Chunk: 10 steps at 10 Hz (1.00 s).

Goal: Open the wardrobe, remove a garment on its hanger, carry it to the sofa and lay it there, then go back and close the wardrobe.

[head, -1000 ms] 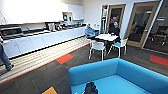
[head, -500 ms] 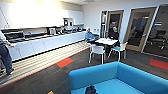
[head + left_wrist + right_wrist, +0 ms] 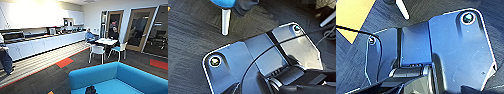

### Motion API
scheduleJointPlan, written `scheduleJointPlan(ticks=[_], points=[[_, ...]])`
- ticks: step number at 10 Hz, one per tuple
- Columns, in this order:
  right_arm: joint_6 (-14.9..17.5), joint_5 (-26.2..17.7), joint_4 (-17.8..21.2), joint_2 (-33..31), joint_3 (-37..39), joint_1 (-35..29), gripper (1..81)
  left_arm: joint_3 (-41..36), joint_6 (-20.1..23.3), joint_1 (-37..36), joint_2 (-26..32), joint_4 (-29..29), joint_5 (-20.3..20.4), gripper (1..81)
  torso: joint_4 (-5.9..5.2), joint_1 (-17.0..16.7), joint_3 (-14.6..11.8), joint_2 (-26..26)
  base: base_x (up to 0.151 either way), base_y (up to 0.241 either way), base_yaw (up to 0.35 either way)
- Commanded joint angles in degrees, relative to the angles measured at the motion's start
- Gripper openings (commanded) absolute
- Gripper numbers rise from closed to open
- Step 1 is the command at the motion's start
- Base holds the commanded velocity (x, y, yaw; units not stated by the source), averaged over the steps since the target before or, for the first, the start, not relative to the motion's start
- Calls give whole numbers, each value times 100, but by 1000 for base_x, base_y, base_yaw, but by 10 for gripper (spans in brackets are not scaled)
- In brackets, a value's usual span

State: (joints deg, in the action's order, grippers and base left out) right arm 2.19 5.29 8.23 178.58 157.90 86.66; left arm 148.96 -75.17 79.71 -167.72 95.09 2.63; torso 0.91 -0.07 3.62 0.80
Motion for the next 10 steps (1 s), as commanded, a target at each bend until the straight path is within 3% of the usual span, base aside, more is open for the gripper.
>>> scheduleJointPlan(ticks=[1, 2, 3, 5, 6, 10], points=[[18, -327, 12, 40, -32, -268, 811, 28, 178, -224, -17, 159, -167, 811, 0, 7, 191, 0, 0, 0, 0], [18, -327, 12, 40, -32, -276, 811, 28, 195, -188, -52, 160, -202, 811, 0, 7, 360, 2, 0, 0, 0], [18, -327, 12, 40, -33, -267, 811, 28, 213, -153, -69, 168, -219, 811, 0, 7, 931, 4, 0, 0, 0], [18, -327, 12, 40, -33, -276, 811, 28, 204, -153, -69, 159, -219, 811, 0, 7, 301, 9, 0, 0, 0], [18, -327, 12, 40, -33, -276, 811, 28, 204, -144, -78, 159, -219, 811, 0, 7, 426, 6, 0, 0, 0], [18, -327, 12, 40, -33, -267, 811, 28, 292, -127, -140, 168, -219, 811, 0, 13, 489, 4, 0, 0, 0]])
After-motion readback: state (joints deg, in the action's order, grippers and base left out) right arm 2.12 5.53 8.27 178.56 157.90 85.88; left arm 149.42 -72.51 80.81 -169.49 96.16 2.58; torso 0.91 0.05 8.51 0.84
